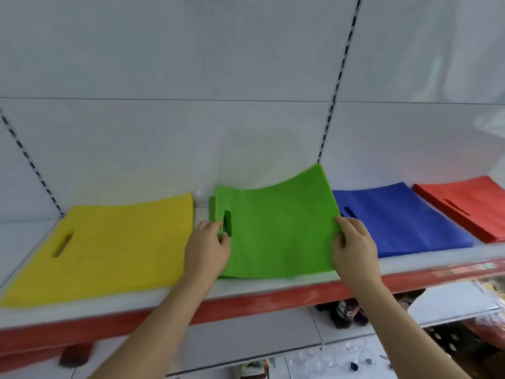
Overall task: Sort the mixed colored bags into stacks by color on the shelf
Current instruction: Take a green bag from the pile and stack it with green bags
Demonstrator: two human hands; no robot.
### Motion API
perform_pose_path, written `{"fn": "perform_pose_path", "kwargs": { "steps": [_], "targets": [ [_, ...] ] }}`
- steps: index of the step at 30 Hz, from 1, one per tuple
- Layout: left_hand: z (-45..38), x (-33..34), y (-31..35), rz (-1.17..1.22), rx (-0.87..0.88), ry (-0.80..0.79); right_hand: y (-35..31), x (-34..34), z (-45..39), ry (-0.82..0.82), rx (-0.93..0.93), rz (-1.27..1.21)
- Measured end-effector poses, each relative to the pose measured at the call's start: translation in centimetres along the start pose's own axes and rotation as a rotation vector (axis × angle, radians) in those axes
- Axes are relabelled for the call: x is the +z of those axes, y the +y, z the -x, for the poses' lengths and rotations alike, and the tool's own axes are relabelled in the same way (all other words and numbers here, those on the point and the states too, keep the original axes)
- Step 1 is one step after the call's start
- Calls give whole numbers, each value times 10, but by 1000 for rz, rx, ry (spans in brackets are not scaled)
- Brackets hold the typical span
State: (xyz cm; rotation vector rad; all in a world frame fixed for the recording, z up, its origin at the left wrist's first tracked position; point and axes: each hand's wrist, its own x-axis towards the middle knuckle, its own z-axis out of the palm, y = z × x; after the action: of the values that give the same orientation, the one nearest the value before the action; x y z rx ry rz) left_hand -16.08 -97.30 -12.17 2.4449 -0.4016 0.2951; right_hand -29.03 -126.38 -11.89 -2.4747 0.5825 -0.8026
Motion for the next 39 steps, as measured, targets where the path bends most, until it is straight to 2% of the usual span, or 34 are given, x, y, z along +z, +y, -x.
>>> {"fn": "perform_pose_path", "kwargs": {
  "steps": [4,9,24,31,36,39],
  "targets": [
    [2,8,6,-188,-71,-39,11,12,-22,-148,-57,33],
    [8,17,6,-376,-114,-105,20,28,-27,-293,-30,124],
    [1,20,8,-467,-121,-181,20,38,-28,-476,-77,347],
    [2,12,16,-432,-175,-178,14,29,-26,-425,-117,420],
    [20,-6,16,-480,-139,-17,3,31,-17,-341,-260,420],
    [42,-18,12,-508,-134,42,-20,40,-3,-362,-314,406]
  ]
}}
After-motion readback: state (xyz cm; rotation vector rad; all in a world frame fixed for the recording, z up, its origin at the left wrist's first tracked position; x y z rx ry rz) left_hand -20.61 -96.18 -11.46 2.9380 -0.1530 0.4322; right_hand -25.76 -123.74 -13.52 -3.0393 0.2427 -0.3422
